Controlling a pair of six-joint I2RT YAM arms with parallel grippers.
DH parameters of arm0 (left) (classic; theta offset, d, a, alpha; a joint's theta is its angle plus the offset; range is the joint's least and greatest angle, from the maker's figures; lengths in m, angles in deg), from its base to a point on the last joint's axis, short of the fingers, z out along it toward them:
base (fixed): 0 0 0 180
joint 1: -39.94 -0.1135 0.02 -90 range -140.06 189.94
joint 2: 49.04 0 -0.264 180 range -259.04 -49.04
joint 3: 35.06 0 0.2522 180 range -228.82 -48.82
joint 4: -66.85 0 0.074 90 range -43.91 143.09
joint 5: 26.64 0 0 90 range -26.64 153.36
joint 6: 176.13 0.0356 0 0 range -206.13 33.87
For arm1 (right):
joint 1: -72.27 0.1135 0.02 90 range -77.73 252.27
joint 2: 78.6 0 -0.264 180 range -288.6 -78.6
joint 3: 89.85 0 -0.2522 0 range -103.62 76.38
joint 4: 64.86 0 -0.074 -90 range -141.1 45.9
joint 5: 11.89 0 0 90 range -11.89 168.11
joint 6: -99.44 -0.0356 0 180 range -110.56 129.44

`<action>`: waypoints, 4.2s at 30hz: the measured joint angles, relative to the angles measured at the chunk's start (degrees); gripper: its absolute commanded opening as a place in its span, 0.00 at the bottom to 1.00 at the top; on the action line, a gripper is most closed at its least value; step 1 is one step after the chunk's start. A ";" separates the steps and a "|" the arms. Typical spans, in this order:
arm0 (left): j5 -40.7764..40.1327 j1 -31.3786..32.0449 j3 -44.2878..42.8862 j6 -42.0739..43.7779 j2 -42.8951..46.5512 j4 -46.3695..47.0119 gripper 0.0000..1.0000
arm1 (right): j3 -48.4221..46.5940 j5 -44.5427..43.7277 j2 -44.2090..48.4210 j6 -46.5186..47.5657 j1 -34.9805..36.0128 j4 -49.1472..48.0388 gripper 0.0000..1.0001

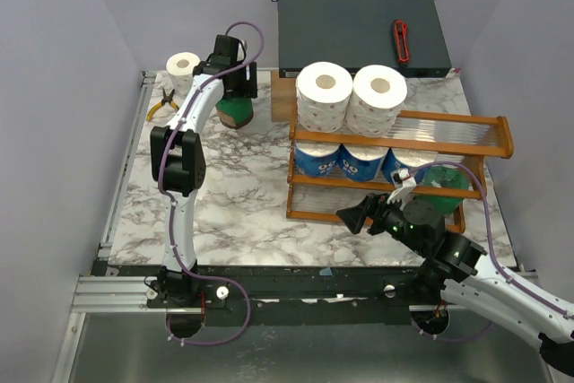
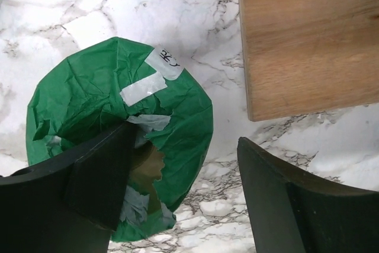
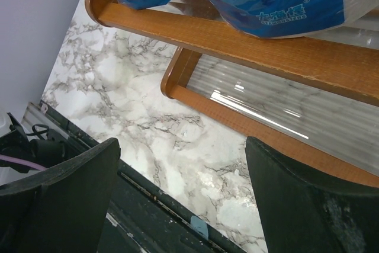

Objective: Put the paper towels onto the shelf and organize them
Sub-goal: Pick up the paper towel from the center of the board, then place the paper towel on the shelf.

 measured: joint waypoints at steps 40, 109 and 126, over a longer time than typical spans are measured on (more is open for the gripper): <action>0.02 0.02 6.27 0.04 2.38 2.14 0.22 | 0.00 -0.04 0.66 0.00 0.00 -0.24 0.90; -24.17 71.60 57.05 -13.77 53.68 13.40 0.22 | -13.53 -3.91 13.60 -1.33 0.00 11.67 0.91; -14.69 64.00 50.60 -8.33 41.03 18.47 0.22 | -13.53 -8.28 17.00 -1.84 0.00 13.73 0.91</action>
